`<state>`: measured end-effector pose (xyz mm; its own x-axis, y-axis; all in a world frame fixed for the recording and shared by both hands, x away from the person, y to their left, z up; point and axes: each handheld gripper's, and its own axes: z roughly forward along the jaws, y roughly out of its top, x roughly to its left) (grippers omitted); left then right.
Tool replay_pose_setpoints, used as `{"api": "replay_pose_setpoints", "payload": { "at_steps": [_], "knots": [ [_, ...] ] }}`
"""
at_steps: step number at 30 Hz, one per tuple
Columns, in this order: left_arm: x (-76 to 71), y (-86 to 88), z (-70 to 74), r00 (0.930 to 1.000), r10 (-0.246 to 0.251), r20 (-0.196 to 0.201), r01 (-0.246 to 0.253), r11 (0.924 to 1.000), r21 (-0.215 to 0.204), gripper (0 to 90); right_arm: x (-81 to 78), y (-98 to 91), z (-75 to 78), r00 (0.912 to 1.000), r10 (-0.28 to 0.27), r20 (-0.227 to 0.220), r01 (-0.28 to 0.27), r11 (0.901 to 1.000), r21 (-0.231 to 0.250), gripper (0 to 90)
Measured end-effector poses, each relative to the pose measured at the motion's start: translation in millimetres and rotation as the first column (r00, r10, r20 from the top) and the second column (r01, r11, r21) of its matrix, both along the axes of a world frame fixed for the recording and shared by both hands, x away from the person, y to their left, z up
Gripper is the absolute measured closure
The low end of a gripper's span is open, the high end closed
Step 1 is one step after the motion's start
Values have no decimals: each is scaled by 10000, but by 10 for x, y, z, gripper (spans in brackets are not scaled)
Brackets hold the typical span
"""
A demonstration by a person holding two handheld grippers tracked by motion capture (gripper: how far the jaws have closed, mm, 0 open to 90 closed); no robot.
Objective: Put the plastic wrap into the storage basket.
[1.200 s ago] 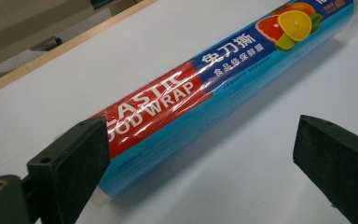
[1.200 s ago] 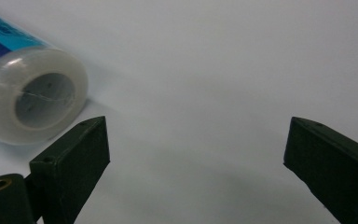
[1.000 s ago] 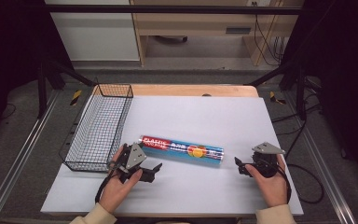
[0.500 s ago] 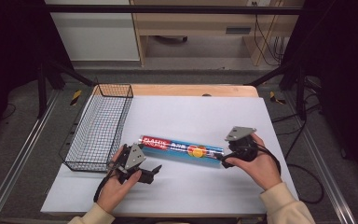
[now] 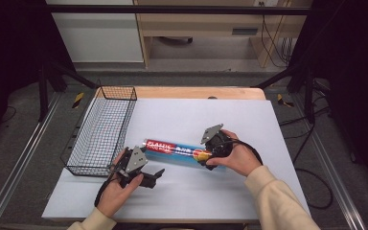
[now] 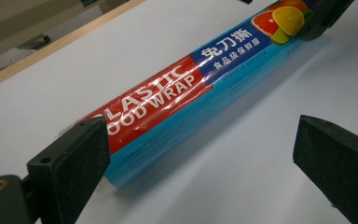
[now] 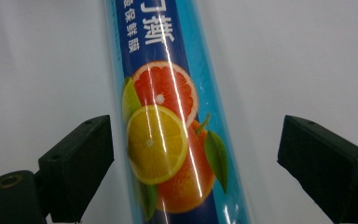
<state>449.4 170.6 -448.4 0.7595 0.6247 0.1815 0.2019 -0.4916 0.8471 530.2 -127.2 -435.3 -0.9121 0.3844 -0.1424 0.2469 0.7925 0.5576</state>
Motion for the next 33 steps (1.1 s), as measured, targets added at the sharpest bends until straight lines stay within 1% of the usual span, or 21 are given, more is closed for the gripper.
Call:
{"api": "replay_pose_setpoints", "payload": {
  "at_steps": [1, 3, 4, 6, 9, 10, 11, 13, 14, 15, 17, 19, 22, 23, 24, 26, 27, 28, 30, 31, 33],
  "knots": [
    [1, 1, 0, 10000, -7, -12, 7, 10000, -6, 39, 25, 31, -55, 9997, 139, -207, -141, 9999, -96, 128],
    [4, 3, -1, 10000, -34, -42, 34, 10000, -4, 39, 39, 40, -78, 9994, 222, -275, -227, 9996, -185, 131],
    [7, 7, 1, 10000, -68, -47, 68, 10000, 56, 39, 50, 58, -118, 9986, 212, -479, -227, 9992, -322, 145],
    [7, 5, 0, 9999, -91, -44, 91, 10000, 37, 39, 55, 63, -135, 9983, 234, -529, -254, 9990, -377, 151],
    [5, 2, -3, 9999, -111, -67, 111, 9999, 8, 38, 68, 63, -146, 9974, 326, -650, -353, 9986, -406, 188],
    [6, 0, -5, 9999, -117, -75, 117, 9999, 7, 38, 65, 67, -143, 9967, 273, -767, -309, 9984, -467, 201],
    [9, -1, -6, 9999, -131, -86, 131, 9999, 17, 39, 71, 66, -149, 9957, 433, -824, -480, 9972, -568, 211],
    [10, -4, -9, 9999, -134, -100, 134, 9999, 38, 39, 73, 84, -155, 9949, 497, -877, -561, 9958, -724, 231],
    [9, -4, -8, 9998, -149, -106, 149, 9999, 34, 39, 79, 92, -159, 9946, 575, -865, -645, 9946, -810, 260],
    [7, -4, -6, 9998, -151, -122, 151, 9999, 30, 39, 81, 103, -165, 9938, 573, -956, -667, 9929, -982, 277],
    [9, -1, -4, 9998, -151, -120, 152, 9999, 59, 38, 88, 117, -175, 9936, 665, -917, -762, 9913, -1076, 289],
    [12, 0, -8, 9998, -150, -143, 151, 9998, 87, 39, 90, 121, -175, 9933, 621, -973, -724, 9916, -1073, 291],
    [14, 0, -7, 9998, -162, -150, 163, 9998, 80, 39, 82, 120, -172, 9938, 670, -886, -769, 9906, -1132, 299],
    [15, 1, -4, 9997, -174, -158, 175, 9998, 62, 42, 69, 122, -171, 9943, 795, -711, -874, 9893, -1170, 305],
    [15, 1, 7, 9997, -183, -183, 184, 9998, 37, 42, 69, 122, -171, 9943, 795, -711, -874, 9893, -1170, 305],
    [24, 0, 54, 9994, -303, -137, 306, 9993, 207, 45, 44, 127, -167, 9950, 817, -580, -881, 9891, -1184, 310],
    [28, -1, 78, 9994, -315, -106, 317, 9993, 201, 52, 31, 124, -152, 9949, 843, -559, -907, 9883, -1229, 311],
    [37, -6, 127, 9990, -445, -44, 446, 9988, 217, 53, 26, 120, -142, 9947, 941, -424, -988, 9869, -1276, 311],
    [76, -25, 206, 9983, -587, 39, 585, 9975, 387, 51, 2, 100, -102, 9946, 1028, -167, -1041, 9841, -1439, 312],
    [128, -53, 257, 9961, -884, 15, 882, 9945, 562, 51, -2, 79, -74, 9932, 1151, -150, -1160, 9802, -1604, 312],
    [212, -110, 332, 9911, -1326, 138, 1297, 9833, 1277, 51, -13, 28, 10, 9905, 1372, 13, -1344, 9727, -1894, 311]
  ]
}}
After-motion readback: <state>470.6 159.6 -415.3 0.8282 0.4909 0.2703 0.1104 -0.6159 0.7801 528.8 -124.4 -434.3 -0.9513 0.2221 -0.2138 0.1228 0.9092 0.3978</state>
